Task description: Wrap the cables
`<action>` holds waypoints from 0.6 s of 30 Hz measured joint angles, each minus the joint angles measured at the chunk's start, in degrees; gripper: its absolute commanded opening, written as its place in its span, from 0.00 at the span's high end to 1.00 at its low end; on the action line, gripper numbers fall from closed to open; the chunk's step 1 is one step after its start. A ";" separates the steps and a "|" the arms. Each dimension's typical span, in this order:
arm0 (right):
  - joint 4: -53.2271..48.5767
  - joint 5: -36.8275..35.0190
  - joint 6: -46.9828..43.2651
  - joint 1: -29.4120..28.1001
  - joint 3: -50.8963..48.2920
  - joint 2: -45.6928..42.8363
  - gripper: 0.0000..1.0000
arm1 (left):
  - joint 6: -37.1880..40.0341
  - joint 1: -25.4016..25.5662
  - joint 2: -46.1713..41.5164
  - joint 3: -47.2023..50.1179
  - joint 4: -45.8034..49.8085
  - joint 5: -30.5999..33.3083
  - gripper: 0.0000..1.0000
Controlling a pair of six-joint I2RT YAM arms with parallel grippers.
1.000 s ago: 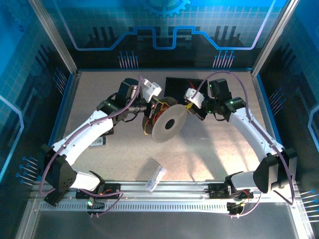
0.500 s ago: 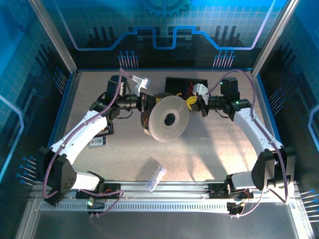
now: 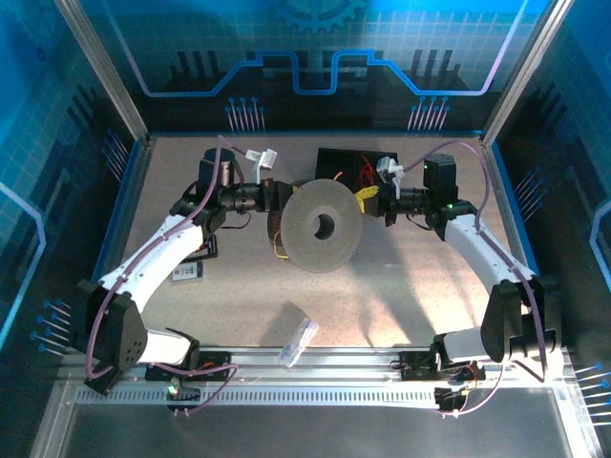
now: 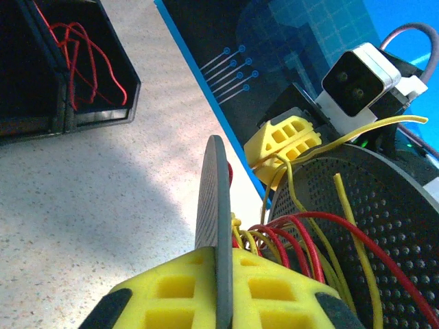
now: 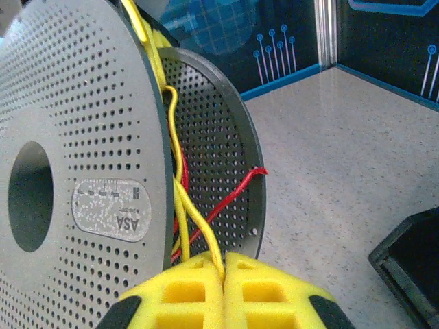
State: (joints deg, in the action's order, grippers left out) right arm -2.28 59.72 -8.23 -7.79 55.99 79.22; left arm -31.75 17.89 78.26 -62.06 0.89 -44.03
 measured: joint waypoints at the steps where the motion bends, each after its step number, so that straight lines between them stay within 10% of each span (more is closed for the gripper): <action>1: 1.05 0.70 1.44 0.00 -0.33 -0.24 1.00 | -0.42 -0.15 0.00 0.02 -0.31 -0.61 1.00; 18: 26.03 3.78 20.85 -3.06 -9.55 -4.33 1.00 | -12.55 -2.34 -0.55 0.59 -11.76 -8.46 1.00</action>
State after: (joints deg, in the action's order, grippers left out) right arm 23.75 63.51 12.62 -10.85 46.44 74.89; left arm -44.29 15.55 77.71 -61.47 -10.87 -52.49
